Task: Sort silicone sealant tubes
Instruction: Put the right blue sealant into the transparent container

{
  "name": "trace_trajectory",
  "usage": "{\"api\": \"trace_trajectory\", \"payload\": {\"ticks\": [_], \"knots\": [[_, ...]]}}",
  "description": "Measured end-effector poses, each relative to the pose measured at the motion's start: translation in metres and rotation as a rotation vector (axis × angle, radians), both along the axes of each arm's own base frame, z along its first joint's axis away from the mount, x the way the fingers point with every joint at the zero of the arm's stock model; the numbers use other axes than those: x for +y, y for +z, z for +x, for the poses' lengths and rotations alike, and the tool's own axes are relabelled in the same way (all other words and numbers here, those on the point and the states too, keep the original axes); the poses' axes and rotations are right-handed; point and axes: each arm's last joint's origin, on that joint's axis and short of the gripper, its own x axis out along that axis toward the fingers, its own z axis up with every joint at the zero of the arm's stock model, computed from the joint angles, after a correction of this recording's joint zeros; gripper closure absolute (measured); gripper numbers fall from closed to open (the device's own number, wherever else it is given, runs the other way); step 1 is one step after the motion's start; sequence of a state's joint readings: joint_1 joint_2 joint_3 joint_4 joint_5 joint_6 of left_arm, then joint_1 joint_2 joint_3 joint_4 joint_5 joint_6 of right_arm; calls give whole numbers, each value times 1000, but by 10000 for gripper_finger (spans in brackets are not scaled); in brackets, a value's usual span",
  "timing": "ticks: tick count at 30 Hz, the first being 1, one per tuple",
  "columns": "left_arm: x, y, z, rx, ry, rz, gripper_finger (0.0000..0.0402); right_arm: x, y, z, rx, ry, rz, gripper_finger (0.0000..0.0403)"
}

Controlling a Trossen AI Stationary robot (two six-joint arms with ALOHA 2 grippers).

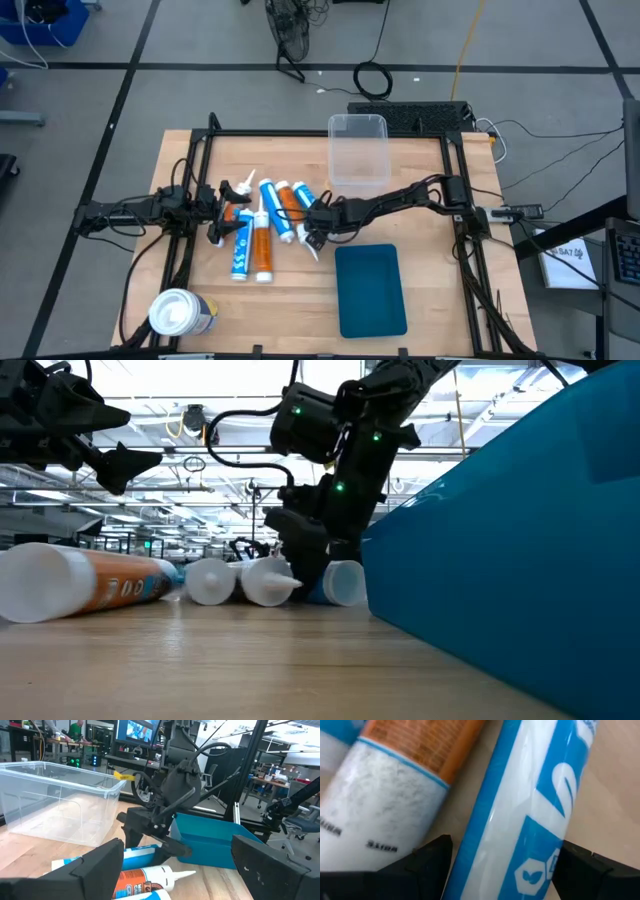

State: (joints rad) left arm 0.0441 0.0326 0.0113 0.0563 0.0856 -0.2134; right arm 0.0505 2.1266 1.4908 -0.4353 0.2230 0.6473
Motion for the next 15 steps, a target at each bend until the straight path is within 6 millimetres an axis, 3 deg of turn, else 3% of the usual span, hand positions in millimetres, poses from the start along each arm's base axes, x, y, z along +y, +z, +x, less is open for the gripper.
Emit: {"api": "trace_trajectory", "payload": {"ticks": [15], "knots": [[0, 0, 0, 0, 0, 0, 41, 1, -3, 1, -28, 33, -5, 119]]}}
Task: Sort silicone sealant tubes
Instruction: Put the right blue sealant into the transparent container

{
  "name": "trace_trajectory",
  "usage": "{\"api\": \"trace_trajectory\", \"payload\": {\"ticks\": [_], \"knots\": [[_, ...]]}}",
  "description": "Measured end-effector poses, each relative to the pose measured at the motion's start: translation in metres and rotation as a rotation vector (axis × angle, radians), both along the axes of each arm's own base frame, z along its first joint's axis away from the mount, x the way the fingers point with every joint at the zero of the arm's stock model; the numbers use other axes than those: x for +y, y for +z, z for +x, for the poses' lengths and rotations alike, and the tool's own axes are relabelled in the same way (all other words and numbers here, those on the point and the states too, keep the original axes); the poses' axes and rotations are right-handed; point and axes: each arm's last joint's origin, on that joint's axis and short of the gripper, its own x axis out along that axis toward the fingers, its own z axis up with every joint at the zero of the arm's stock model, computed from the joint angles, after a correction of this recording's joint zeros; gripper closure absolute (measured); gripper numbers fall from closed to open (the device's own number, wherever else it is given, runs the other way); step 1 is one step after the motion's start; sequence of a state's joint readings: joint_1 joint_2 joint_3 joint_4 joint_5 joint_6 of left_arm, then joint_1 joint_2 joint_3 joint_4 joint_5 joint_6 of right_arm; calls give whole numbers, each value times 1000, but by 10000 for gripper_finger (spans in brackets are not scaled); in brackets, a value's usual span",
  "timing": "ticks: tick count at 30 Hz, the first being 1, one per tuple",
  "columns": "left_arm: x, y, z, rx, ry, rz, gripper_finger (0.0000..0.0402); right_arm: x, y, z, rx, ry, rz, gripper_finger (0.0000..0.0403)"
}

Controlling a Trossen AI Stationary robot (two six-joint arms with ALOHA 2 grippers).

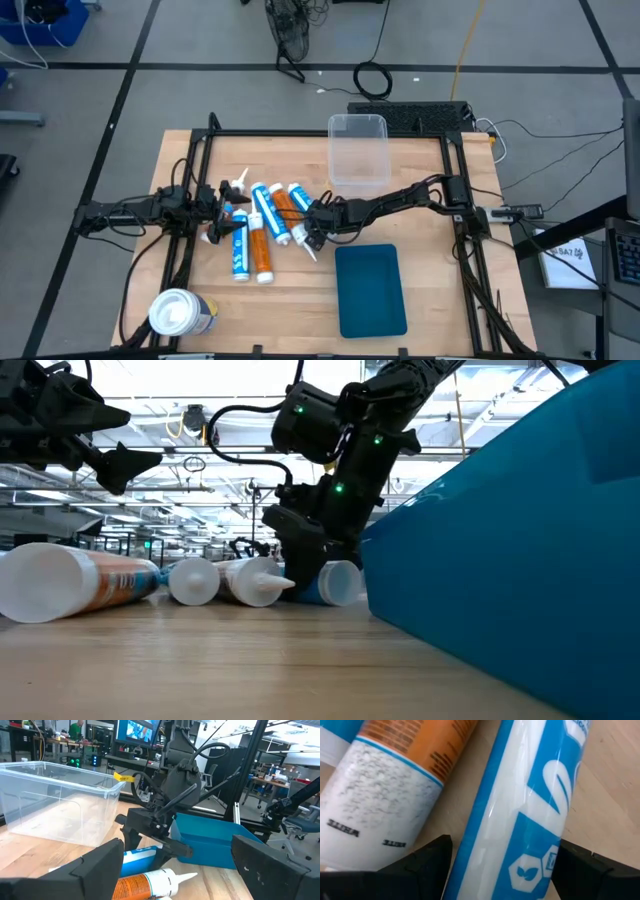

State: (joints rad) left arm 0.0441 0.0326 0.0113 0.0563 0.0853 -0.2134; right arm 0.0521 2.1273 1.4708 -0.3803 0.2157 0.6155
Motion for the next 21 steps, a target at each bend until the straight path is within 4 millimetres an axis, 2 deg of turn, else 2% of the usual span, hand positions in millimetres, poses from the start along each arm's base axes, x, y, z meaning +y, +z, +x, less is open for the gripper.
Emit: {"api": "trace_trajectory", "payload": {"ticks": [11, 19, 21], "knots": [[0, 0, 0, 0, 0, 0, 41, 0, 0, 0, -2, 3, -7, 126], [0, 0, 0, 0, 2, 0, 41, 2, 7, -5, 21, 1, -38, 193], [0, 0, 0, -2, 1, 0, 41, 3, 10, -5, 11, 9, -39, 197]]}}
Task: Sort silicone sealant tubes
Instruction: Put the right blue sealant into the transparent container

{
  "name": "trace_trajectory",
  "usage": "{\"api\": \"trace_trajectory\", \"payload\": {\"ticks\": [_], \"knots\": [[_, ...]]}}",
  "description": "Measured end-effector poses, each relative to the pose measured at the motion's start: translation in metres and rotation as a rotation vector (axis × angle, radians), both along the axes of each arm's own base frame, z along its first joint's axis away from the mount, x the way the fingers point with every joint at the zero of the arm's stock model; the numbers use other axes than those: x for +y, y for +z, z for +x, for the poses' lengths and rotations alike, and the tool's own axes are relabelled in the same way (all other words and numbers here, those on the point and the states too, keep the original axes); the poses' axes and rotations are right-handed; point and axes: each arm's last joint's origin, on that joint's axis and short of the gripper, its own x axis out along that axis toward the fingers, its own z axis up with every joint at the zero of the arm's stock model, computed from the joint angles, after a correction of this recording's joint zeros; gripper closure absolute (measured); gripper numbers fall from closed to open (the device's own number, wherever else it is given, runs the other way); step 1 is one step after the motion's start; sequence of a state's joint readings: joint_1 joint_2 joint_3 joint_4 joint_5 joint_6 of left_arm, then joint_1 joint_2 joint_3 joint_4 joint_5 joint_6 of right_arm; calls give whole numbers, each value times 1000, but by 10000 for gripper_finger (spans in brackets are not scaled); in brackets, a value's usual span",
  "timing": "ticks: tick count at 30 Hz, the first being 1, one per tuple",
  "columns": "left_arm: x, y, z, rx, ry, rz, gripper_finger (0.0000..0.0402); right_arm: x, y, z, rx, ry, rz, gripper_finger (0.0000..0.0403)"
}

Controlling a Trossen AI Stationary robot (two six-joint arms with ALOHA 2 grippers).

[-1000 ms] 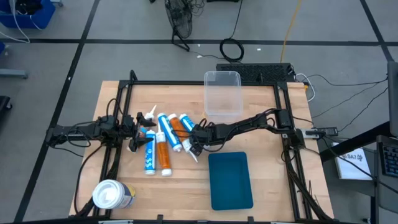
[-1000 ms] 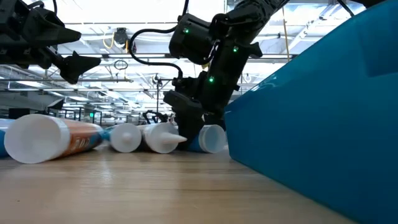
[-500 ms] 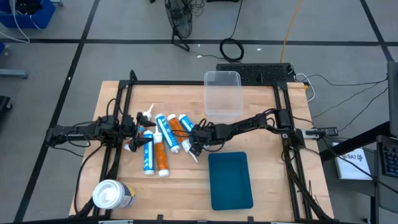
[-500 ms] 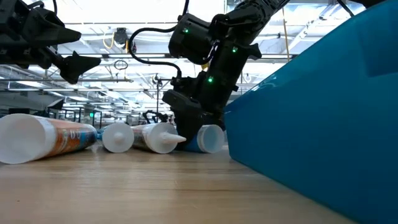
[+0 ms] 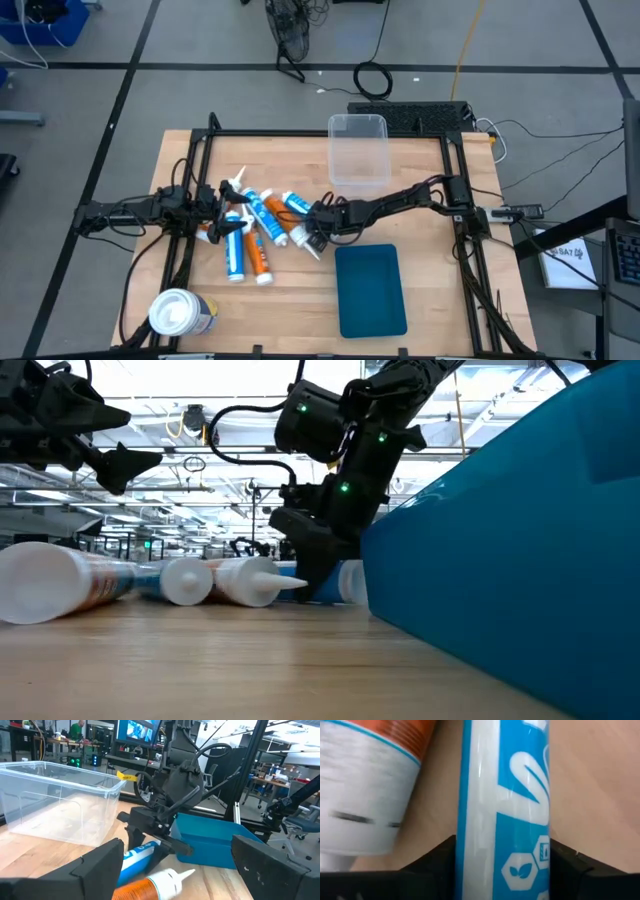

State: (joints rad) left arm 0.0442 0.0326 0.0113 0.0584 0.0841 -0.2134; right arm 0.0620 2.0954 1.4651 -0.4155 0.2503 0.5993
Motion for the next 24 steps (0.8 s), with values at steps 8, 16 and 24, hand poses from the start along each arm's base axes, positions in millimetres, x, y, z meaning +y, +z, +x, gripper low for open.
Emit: {"api": "trace_trajectory", "payload": {"ticks": [8, 16, 24], "knots": [[0, 0, 0, 2, 0, 0, 41, 5, 3, 0, -3, 22, -13, 195], [0, 0, 0, 2, 1, 0, 41, 10, 27, -5, -51, 15, -126, 198], [0, 0, 0, 2, -1, 0, 41, 15, 69, -14, -139, 7, -262, 198]]}}
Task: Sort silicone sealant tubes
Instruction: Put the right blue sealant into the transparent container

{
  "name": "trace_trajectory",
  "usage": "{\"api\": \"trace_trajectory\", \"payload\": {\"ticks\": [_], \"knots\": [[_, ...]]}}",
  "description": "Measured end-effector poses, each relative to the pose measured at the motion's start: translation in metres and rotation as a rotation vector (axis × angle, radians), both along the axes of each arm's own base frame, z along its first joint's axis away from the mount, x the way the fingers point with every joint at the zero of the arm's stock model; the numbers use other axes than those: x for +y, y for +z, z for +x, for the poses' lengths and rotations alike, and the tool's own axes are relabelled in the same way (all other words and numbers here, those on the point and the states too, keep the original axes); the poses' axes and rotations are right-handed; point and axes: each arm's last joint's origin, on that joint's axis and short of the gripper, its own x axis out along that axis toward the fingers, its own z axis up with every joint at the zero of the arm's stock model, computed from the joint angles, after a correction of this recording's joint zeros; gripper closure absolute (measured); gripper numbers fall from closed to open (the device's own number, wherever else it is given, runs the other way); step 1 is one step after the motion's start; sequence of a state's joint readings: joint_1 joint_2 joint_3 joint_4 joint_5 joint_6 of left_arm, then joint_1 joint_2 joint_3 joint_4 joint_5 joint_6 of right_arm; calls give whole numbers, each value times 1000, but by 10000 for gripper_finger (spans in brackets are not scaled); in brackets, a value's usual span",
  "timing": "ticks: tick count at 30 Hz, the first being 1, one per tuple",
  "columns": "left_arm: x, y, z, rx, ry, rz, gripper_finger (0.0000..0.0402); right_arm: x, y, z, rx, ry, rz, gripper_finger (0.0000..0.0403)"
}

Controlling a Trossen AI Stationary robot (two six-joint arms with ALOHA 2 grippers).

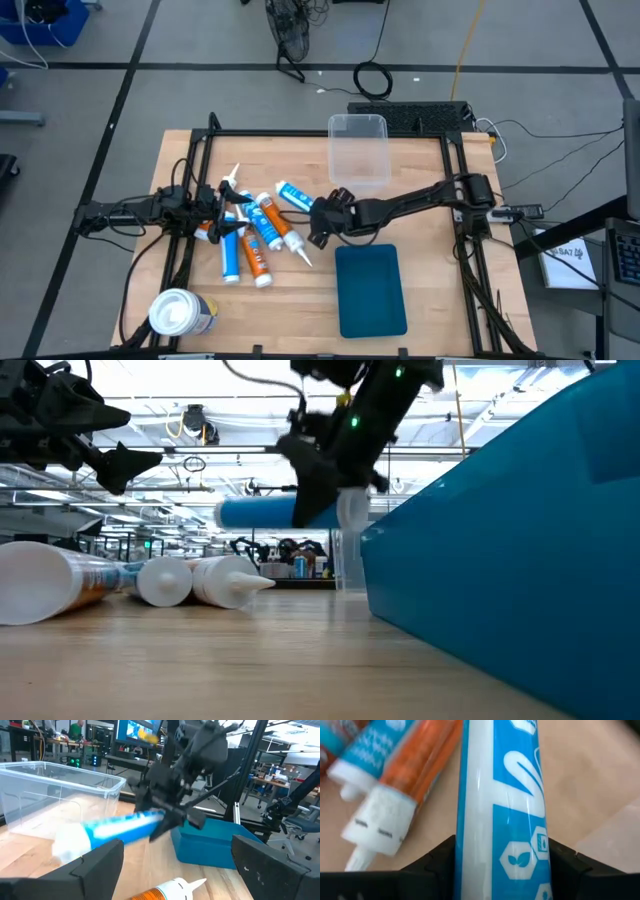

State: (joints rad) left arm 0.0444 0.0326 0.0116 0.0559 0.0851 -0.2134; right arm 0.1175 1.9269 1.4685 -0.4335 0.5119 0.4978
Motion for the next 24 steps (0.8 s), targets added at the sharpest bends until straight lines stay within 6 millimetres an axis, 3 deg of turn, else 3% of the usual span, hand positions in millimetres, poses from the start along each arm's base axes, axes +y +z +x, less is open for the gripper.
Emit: {"api": "trace_trajectory", "payload": {"ticks": [7, 15, 24], "knots": [[0, 0, 0, -1, 0, 0, 41, 8, 40, -12, -103, -49, -201, 198], [0, 0, 0, -1, 0, 0, 41, 10, 63, -12, -188, -141, -442, 198], [0, 0, 0, -1, 1, 0, 41, -20, 71, -12, -176, -376, -625, 198]]}}
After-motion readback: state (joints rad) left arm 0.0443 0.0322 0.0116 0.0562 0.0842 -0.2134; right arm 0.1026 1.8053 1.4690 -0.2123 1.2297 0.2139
